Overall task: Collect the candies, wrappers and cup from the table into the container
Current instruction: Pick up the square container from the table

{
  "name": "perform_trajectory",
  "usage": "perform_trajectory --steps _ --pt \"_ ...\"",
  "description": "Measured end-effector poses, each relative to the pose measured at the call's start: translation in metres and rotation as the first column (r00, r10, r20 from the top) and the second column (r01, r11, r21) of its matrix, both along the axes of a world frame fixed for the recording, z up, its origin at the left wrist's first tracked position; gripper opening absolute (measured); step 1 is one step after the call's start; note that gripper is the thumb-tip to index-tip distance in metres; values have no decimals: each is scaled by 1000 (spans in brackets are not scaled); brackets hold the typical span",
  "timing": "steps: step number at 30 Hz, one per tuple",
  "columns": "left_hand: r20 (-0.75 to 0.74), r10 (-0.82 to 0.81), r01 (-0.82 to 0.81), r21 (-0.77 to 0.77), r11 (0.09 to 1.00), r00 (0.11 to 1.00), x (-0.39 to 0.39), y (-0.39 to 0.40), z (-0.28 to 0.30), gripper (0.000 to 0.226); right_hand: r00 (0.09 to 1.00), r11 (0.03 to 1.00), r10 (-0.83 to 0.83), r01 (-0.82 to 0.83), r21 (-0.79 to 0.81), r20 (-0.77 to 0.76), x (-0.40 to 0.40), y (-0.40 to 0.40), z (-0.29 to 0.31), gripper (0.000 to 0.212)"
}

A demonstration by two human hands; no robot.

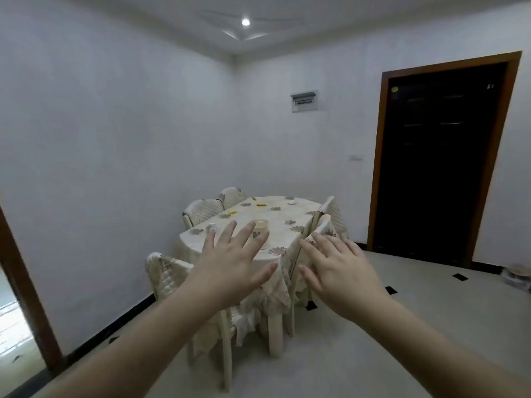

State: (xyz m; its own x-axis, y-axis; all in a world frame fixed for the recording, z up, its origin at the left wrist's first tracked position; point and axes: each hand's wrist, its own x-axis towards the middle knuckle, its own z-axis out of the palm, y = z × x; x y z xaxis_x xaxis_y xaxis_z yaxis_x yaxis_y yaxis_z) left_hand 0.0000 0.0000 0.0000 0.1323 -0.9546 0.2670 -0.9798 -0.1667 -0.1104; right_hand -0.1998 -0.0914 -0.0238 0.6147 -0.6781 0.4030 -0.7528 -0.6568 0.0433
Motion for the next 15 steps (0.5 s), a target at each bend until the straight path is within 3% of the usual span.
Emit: perform_trajectory --steps 6,15 --pt "49 43 -41 -42 998 998 11 -52 -12 91 1000 1000 15 -15 19 -5 21 -63 -8 62" --pt "27 58 -58 -32 998 998 89 -119 -39 88 999 999 38 -38 36 -3 104 -146 -24 61"
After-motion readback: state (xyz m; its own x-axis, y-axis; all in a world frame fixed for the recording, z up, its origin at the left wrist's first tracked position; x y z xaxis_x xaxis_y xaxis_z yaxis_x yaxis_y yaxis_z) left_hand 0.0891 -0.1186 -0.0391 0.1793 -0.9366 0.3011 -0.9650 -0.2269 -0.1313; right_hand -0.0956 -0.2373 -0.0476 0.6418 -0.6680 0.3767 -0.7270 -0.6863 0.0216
